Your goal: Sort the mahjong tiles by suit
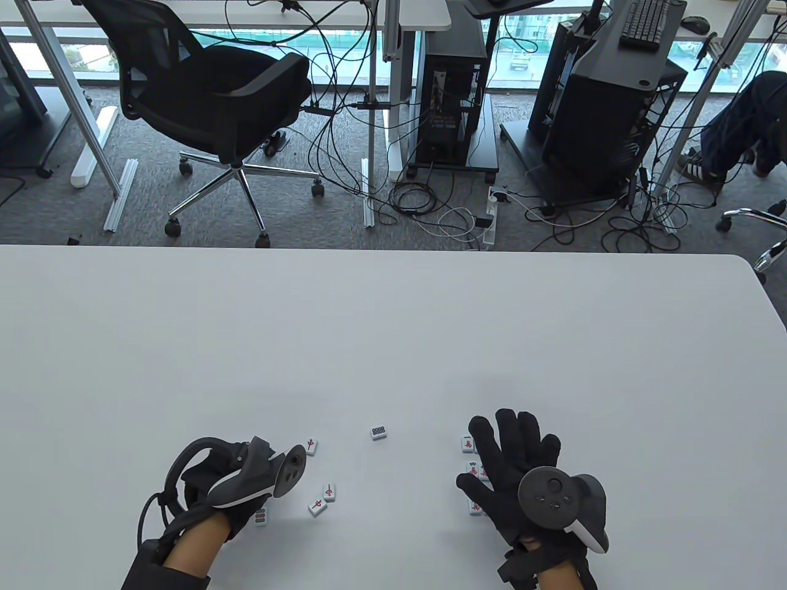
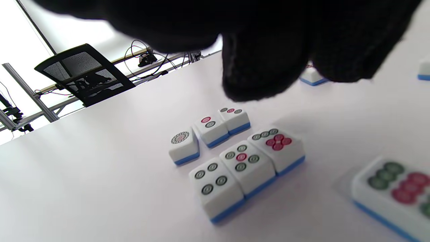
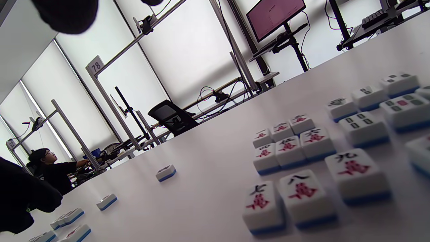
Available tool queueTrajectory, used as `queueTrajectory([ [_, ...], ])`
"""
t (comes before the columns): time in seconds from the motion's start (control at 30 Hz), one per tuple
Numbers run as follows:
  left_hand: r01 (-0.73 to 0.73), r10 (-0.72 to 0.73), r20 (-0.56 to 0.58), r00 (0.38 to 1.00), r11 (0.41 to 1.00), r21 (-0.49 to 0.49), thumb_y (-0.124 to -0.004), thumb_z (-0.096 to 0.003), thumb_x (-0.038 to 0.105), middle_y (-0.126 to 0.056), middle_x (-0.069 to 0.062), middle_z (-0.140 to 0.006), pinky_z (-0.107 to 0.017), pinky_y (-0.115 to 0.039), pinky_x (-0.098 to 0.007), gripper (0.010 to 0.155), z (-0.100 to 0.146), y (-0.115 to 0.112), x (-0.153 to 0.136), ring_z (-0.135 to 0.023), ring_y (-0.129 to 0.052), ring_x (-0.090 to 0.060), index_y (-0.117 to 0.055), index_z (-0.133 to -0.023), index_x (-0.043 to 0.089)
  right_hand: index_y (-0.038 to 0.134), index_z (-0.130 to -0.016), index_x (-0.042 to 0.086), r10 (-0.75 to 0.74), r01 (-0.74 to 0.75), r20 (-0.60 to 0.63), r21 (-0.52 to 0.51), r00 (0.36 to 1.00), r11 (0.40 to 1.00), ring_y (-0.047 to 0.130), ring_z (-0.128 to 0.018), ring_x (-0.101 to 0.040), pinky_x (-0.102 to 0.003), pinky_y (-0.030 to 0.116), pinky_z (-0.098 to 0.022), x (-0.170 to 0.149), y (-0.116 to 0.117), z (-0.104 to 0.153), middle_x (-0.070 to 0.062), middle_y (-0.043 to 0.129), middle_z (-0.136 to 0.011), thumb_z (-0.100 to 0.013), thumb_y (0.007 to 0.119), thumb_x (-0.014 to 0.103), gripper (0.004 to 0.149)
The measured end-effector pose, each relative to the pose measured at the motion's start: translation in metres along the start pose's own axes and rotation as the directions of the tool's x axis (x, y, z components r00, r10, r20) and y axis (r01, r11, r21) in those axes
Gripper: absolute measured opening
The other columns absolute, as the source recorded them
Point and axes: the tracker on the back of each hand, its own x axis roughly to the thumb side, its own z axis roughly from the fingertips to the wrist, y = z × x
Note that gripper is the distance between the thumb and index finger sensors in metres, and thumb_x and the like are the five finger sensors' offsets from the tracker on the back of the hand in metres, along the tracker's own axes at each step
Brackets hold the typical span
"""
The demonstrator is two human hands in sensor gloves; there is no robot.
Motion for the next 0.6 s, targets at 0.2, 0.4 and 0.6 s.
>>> queueTrajectory([
  [0.2,-0.046,0.039,0.08,0.996,0.996,0.082,-0.088,-0.0286,0.053,-0.102,0.016,-0.037,-0.022,-0.085,-0.034,0.059,-0.02,0.025,0.026,-0.013,-0.097,-0.009,-0.087,-0.08,0.024,0.021,-0.112,0.039,0.0,0.0,0.003,-0.004,1.0,1.0,-0.004,-0.103,-0.039,-0.068,0.002,-0.068,0.0,0.0,0.0,-0.01,0.008,-0.12,-0.052,0.06,0.064,0.075],
  [0.4,-0.014,0.003,0.157,0.988,0.998,0.067,-0.088,-0.0304,0.05,-0.101,0.016,-0.042,-0.025,-0.085,-0.035,0.065,-0.054,0.035,0.066,-0.017,-0.098,-0.009,-0.075,-0.091,0.031,0.021,-0.112,0.039,-0.01,0.01,0.006,-0.009,1.0,1.0,-0.004,-0.103,-0.039,-0.068,0.001,-0.068,0.0,-0.001,0.0,-0.01,0.008,-0.12,-0.052,0.06,0.064,0.075],
  [0.6,0.054,-0.068,0.195,0.978,0.996,0.077,-0.087,-0.0313,0.049,-0.101,0.016,-0.042,-0.025,-0.085,-0.034,0.065,-0.086,0.039,0.103,-0.017,-0.097,-0.009,-0.072,-0.093,0.034,0.021,-0.112,0.039,-0.02,0.02,0.005,-0.014,1.0,1.0,-0.004,-0.103,-0.039,-0.068,0.001,-0.068,0.0,-0.001,0.0,-0.01,0.008,-0.12,-0.052,0.06,0.064,0.075],
])
